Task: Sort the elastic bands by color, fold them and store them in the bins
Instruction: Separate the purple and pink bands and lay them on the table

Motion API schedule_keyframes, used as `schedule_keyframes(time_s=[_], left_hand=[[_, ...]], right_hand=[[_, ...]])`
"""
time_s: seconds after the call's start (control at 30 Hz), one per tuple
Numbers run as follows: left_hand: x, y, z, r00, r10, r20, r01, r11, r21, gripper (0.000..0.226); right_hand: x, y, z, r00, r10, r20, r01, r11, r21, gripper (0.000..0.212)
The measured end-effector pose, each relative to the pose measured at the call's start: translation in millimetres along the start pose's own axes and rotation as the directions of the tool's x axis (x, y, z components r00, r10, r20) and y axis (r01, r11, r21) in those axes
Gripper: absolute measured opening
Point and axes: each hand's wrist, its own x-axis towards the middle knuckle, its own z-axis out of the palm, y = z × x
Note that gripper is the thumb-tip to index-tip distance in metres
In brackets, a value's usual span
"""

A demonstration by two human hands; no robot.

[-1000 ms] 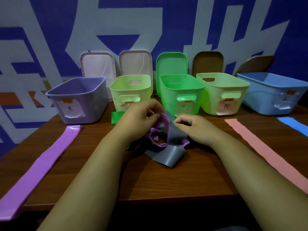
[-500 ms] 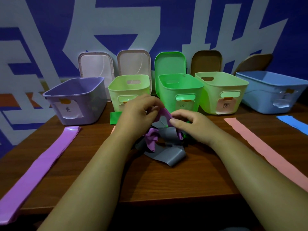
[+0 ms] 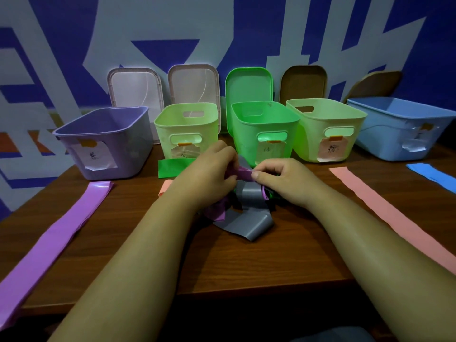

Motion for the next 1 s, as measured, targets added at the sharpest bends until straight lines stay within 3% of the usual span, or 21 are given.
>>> schedule_keyframes(time_s=[0.3,0.6,0.87,1.0], left_hand=[[0.5,0.5,3.6,0.981,0.163,-0.101,-0.149,0.980,0.131,0.011],[1.7,1.7,4.0,0.967,0.229,-0.113,-0.214,0.968,0.131,0.015],[0.6,6.3,4.6,0.974,0.209,-0.089,-0.197,0.973,0.124,0.013],[-0.6,11.0,1.9,0.980,0.185,-0.073,-0.175,0.977,0.122,0.013]], right_hand=[[-2.4,-3.3,1.8,0.995,0.084,0.058,-0.085,0.996,0.016,0.035],[-5.4,-8.4,-1.7,0.996,0.042,0.075,-0.048,0.996,0.076,0.019],[-2.2,-8.2,-0.9,0.995,0.082,-0.057,-0.076,0.992,0.104,0.016],[4.0,-6.1,0.7,0.965,0.116,-0.236,-0.110,0.993,0.039,0.017]])
